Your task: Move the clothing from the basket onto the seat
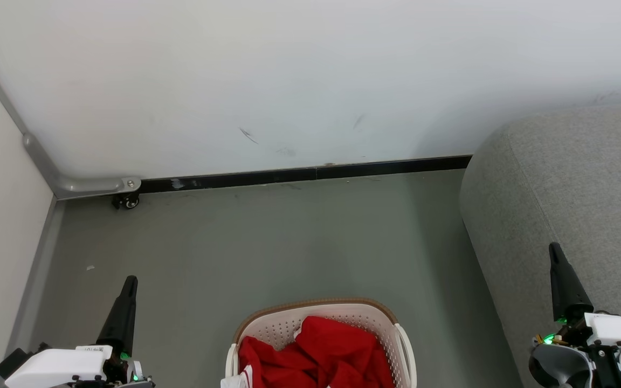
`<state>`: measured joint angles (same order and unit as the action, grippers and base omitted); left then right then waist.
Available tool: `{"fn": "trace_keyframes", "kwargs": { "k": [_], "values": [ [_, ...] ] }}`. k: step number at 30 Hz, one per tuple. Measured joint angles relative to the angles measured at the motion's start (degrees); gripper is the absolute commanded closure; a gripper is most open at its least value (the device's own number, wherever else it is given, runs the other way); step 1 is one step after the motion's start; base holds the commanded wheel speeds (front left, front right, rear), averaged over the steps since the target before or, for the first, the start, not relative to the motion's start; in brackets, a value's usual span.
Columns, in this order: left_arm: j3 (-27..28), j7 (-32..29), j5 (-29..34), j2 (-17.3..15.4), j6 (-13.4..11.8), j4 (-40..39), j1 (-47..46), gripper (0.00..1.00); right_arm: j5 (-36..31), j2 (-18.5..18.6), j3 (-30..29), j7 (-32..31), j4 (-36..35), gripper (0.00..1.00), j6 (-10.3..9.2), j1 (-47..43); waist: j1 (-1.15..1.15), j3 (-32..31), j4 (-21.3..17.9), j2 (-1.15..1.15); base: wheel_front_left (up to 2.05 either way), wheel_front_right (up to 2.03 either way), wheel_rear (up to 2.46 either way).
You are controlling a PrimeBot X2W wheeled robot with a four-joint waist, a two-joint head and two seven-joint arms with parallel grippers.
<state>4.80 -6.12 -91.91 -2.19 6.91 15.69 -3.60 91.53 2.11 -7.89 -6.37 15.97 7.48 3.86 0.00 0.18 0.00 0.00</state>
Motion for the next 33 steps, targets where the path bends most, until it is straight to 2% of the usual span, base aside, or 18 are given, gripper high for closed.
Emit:
{"fn": "trace_keyframes", "kwargs": {
  "k": [5,6,12,23,33],
  "values": [
    [0.0,0.0,0.0,0.0,0.0,0.0,0.0,1.0,0.0,0.0,0.0,0.0,0.0,1.0,-0.01,0.0,0.0,0.0,0.0,0.0,0.0,0.0,0.0],
    [0.0,0.0,0.0,0.0,0.0,0.0,0.0,0.0,0.0,0.0,0.0,0.0,0.0,0.0,0.0,0.0,0.0,0.0,0.0,0.0,0.0,0.0,0.0],
    [-0.32,0.09,0.01,1.21,-0.11,3.55,2.48,0.0,-0.03,-0.87,0.24,0.01,3.35,0.0,-0.01,-3.6,0.0,0.0,0.0,0.0,0.0,0.0,0.0],
    [-2.02,2.16,1.11,1.16,-0.18,3.03,2.74,0.0,-1.3,-0.94,1.64,2.0,2.97,0.0,-0.01,-3.86,0.0,-0.11,0.0,0.0,0.0,0.0,0.0],
    [-3.55,4.16,6.14,1.09,-0.41,2.14,2.74,0.0,-5.3,-0.92,2.99,3.99,2.98,0.0,-0.01,-3.86,0.1,-0.41,0.04,0.0,0.0,0.0,0.0]
  ]
}}
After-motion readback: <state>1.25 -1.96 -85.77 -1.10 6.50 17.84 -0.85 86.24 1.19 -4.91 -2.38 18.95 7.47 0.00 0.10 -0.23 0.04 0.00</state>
